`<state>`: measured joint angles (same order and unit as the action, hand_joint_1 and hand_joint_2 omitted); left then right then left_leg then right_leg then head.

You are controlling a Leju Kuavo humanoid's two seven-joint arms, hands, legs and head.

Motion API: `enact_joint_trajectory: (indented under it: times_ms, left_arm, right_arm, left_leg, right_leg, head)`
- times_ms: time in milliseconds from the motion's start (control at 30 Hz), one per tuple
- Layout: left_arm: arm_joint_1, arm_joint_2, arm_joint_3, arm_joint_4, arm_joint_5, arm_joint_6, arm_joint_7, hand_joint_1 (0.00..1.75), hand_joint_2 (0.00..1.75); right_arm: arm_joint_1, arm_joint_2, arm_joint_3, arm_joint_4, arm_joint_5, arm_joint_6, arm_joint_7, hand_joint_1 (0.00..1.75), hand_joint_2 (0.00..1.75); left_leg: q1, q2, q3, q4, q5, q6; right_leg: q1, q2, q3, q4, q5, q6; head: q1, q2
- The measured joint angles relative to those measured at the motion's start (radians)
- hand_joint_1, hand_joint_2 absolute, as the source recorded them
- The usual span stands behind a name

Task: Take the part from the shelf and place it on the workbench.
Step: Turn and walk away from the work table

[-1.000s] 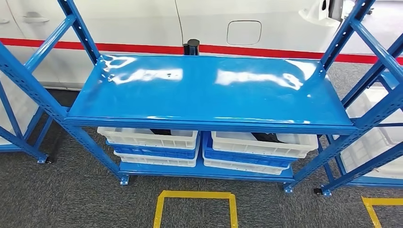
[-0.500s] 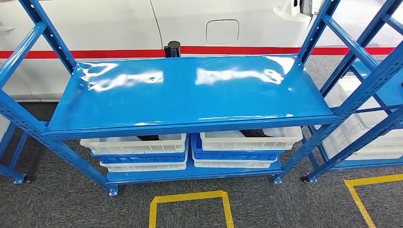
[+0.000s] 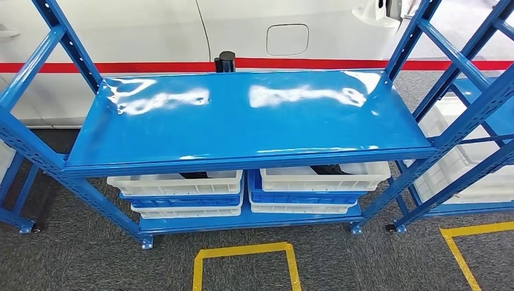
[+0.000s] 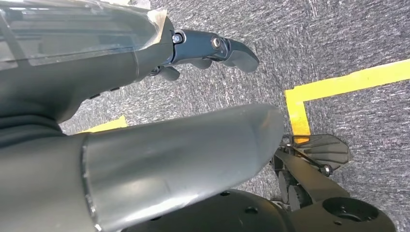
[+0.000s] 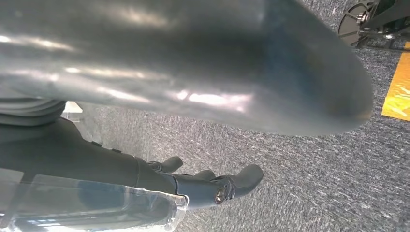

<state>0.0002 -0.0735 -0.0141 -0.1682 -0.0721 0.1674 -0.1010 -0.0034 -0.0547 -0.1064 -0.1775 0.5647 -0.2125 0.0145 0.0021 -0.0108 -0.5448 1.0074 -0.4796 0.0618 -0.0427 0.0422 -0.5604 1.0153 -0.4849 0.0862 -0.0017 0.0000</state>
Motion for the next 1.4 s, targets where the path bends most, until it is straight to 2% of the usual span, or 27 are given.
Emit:
enact_joint_trajectory:
  times_ms: [100,167,200,267,300,367,400,467,533,600,633,667,700,767,833,867,967,1000,1033,1100,1133,1167,1200,1233,1300,1333,1400]
  left_arm:
    - [0.002,-0.001,0.0,0.0,0.001,0.001,-0.001,0.0,0.0]
    - [0.003,-0.002,0.0,0.0,0.001,0.001,-0.001,0.0,0.0]
    - [0.003,-0.002,0.0,0.0,0.001,0.001,-0.001,0.0,0.0]
    - [0.002,-0.002,0.0,0.0,0.002,0.0,-0.001,0.0,0.0]
    - [0.002,-0.002,0.0,0.0,0.002,0.001,-0.001,0.0,0.0]
    - [0.001,-0.002,0.001,0.0,0.003,0.001,-0.001,0.0,0.0]
    - [0.0,-0.002,0.001,0.0,0.004,0.001,-0.001,0.0,0.0]
    - [0.001,-0.002,0.001,0.0,0.006,0.001,-0.001,0.0,0.0]
    - [0.004,-0.001,0.001,0.001,0.008,0.001,0.0,0.0,0.0]
    - [0.005,-0.001,0.001,0.001,0.009,0.001,0.0,0.0,0.0]
    - [0.005,-0.001,0.001,0.001,0.009,0.001,0.0,0.0,0.0]
    - [0.005,-0.001,0.001,0.001,0.009,0.001,0.0,0.0,0.0]
    - [0.005,-0.001,0.001,0.001,0.009,0.001,0.0,0.0,0.0]
    - [0.004,-0.001,0.001,0.001,0.01,0.001,0.0,0.0,0.0]
    - [0.001,-0.001,0.002,0.001,0.011,0.002,0.0,0.0,0.0]
    - [0.0,-0.001,0.002,0.001,0.011,0.002,0.0,0.0,0.0]
    - [0.0,-0.003,0.004,0.001,0.013,0.004,-0.001,0.0,0.0]
    - [0.001,-0.003,0.005,0.001,0.014,0.004,-0.001,0.0,0.0]
    - [0.001,-0.003,0.006,0.001,0.015,0.005,-0.001,0.0,0.0]
    - [0.001,-0.004,0.009,0.002,0.016,0.007,-0.001,0.0,0.0]
    - [0.001,-0.004,0.01,0.002,0.016,0.007,-0.001,0.0,0.0]
    - [0.001,-0.004,0.01,0.002,0.016,0.007,-0.001,0.0,0.0]
    - [0.001,-0.005,0.01,0.002,0.016,0.007,-0.002,0.0,0.0]
    - [0.002,-0.005,0.011,0.002,0.016,0.007,-0.004,0.0,0.0]
    - [0.001,-0.006,0.012,0.001,0.016,0.01,-0.009,0.0,0.0]
    - [0.001,-0.007,0.012,0.001,0.015,0.012,-0.012,0.0,0.0]
    - [0.0,-0.007,0.013,0.001,0.015,0.017,-0.014,0.0,0.0]
  right_arm:
    - [-0.003,-0.001,0.0,0.0,0.001,0.0,0.0,0.0,0.0]
    - [-0.002,-0.002,0.0,0.0,0.001,0.0,0.0,0.0,0.0]
    - [-0.002,-0.003,0.0,0.0,0.001,0.0,0.0,0.0,0.0]
    - [-0.002,-0.003,0.0,0.0,0.001,0.0,0.0,0.0,0.0]
    - [-0.004,-0.004,0.0,0.0,0.002,0.0,0.0,0.0,0.0]
    - [-0.006,-0.003,0.0,0.0,0.002,0.0,0.0,0.0,0.0]
    - [-0.007,-0.003,0.0,0.0,0.002,0.001,0.0,0.0,0.0]
    - [-0.008,-0.003,0.0,0.0,0.003,0.001,0.0,0.0,0.0]
    - [-0.008,-0.003,0.0,0.0,0.003,0.001,0.0,0.0,0.0]
    - [-0.007,-0.003,0.0,0.0,0.003,0.001,0.0,0.0,0.0]
    - [-0.007,-0.003,0.0,0.0,0.003,0.001,0.0,0.0,0.0]
    - [-0.006,-0.003,0.0,0.0,0.003,0.001,0.0,0.0,0.0]
    - [-0.006,-0.003,0.0,0.0,0.003,0.001,0.0,0.0,0.0]
    - [-0.006,-0.003,0.0,0.0,0.003,0.001,0.0,0.0,0.0]
    - [-0.006,-0.003,0.0,0.0,0.006,0.002,0.0,0.0,0.0]
    - [-0.007,-0.003,0.0,0.0,0.008,0.002,0.001,0.0,0.0]
    - [-0.009,-0.002,0.0,0.0,0.013,0.001,0.003,0.0,0.0]
    - [-0.009,-0.002,0.0,0.0,0.015,0.0,0.003,0.0,0.0]
    - [-0.008,-0.001,0.0,0.0,0.016,0.0,0.004,0.0,0.0]
    - [-0.008,-0.001,0.0,0.0,0.017,-0.001,0.006,0.0,0.0]
    - [-0.008,-0.002,0.0,0.0,0.017,-0.001,0.006,0.0,0.0]
    - [-0.008,-0.002,0.0,0.0,0.018,0.0,0.006,0.0,0.0]
    - [-0.008,-0.002,0.0,0.0,0.02,0.001,0.006,0.0,0.0]
    - [-0.008,-0.002,0.0,0.0,0.021,0.001,0.008,0.0,0.0]
    - [-0.008,-0.003,0.0,0.0,0.022,0.002,0.011,0.0,0.0]
    - [-0.009,-0.004,0.0,0.0,0.022,0.002,0.014,0.0,0.0]
    - [-0.012,-0.004,0.0,0.0,0.025,0.001,0.018,0.0,0.87]
  left_leg:
    - [0.003,0.016,-0.012,-0.007,0.013,0.007]
    - [0.002,0.024,-0.022,-0.007,0.02,0.002]
    - [0.003,0.027,-0.026,-0.007,0.024,-0.002]
    - [0.006,0.03,-0.032,-0.005,0.031,-0.012]
    - [0.006,0.031,-0.035,-0.004,0.035,-0.019]
    - [0.003,0.031,-0.036,-0.001,0.041,-0.032]
    - [0.002,0.031,-0.037,-0.001,0.045,-0.038]
    - [0.006,0.029,-0.044,0.004,0.044,-0.05]
    - [0.01,0.023,-0.067,0.052,-0.013,-0.061]
    - [0.012,0.017,-0.105,0.171,-0.112,-0.066]
    - [0.012,0.015,-0.12,0.231,-0.145,-0.067]
    - [0.012,0.014,-0.122,0.268,-0.156,-0.067]
    - [0.012,0.013,-0.107,0.269,-0.147,-0.066]
    - [0.012,0.012,-0.02,0.163,-0.094,-0.061]
    - [0.009,0.006,0.071,0.026,-0.067,-0.053]
    - [0.007,0.003,0.092,-0.011,-0.065,-0.049]
    - [0.0,0.006,0.081,-0.026,-0.053,-0.031]
    - [0.001,0.009,0.072,-0.029,-0.044,-0.022]
    - [0.002,0.013,0.061,-0.032,-0.032,-0.012]
    - [0.001,0.018,0.037,-0.032,-0.012,-0.001]
    - [0.0,0.021,0.024,-0.032,-0.003,0.0]
    - [-0.001,0.023,0.011,-0.031,0.005,-0.001]
    - [-0.001,0.025,-0.002,-0.031,0.014,-0.003]
    - [0.0,0.027,-0.013,-0.03,0.021,-0.006]
    - [-0.001,0.03,-0.025,-0.027,0.035,-0.014]
    - [-0.002,0.031,-0.029,-0.023,0.04,-0.019]
    - [-0.006,0.032,-0.033,-0.018,0.05,-0.03]
  right_leg:
    - [0.004,-0.028,-0.073,0.18,-0.099,-0.016]
    - [0.004,-0.03,-0.096,0.265,-0.133,-0.012]
    - [0.003,-0.032,-0.077,0.248,-0.126,-0.005]
    - [0.002,-0.039,0.016,0.103,-0.085,0.011]
    - [0.004,-0.041,0.061,0.035,-0.065,0.012]
    - [0.011,-0.042,0.097,-0.03,-0.046,0.001]
    - [0.015,-0.039,0.09,-0.025,-0.042,-0.008]
    - [0.01,-0.039,0.075,-0.028,-0.038,-0.03]
    - [0.006,-0.04,0.058,-0.029,-0.023,-0.054]
    - [0.01,-0.042,0.038,-0.028,-0.006,-0.07]
    - [0.013,-0.042,0.028,-0.027,0.002,-0.072]
    - [0.016,-0.042,0.019,-0.026,0.011,-0.073]
    - [0.018,-0.042,0.012,-0.025,0.018,-0.071]
    - [0.02,-0.04,-0.002,-0.022,0.03,-0.065]
    - [0.022,-0.039,-0.01,-0.018,0.039,-0.054]
    - [0.024,-0.039,-0.012,-0.016,0.043,-0.048]
    - [0.026,-0.039,-0.019,-0.015,0.057,-0.027]
    - [0.025,-0.039,-0.028,-0.004,0.046,-0.026]
    - [0.025,-0.039,-0.041,0.025,0.019,-0.028]
    - [0.023,-0.039,-0.081,0.136,-0.065,-0.041]
    - [0.023,-0.039,-0.097,0.202,-0.099,-0.042]
    - [0.023,-0.039,-0.103,0.25,-0.114,-0.037]
    - [0.022,-0.039,-0.093,0.267,-0.108,-0.027]
    - [0.021,-0.04,-0.066,0.248,-0.088,-0.015]
    - [0.019,-0.041,0.038,0.112,-0.049,-0.002]
    - [0.021,-0.041,0.091,0.033,-0.048,-0.006]
    - [0.027,-0.041,0.146,-0.06,-0.061,-0.019]
  head:
    - [0.008,0.0]
    - [0.008,0.0]
    - [0.008,0.0]
    - [0.009,0.0]
    - [0.01,0.0]
    - [0.008,0.0]
    - [0.005,0.0]
    - [0.001,0.0]
    - [-0.002,0.0]
    - [-0.005,0.0]
    - [-0.007,0.0]
    - [-0.007,0.0]
    - [-0.007,0.0]
    - [-0.007,0.0]
    - [-0.007,0.0]
    - [-0.007,0.0]
    - [-0.006,0.0]
    - [-0.005,0.0]
    - [-0.003,0.0]
    - [0.002,0.0]
    - [0.004,0.0]
    - [0.004,0.0]
    - [0.005,0.0]
    - [0.005,0.0]
    - [0.006,0.0]
    - [0.006,0.0]
    - [0.005,0.0]
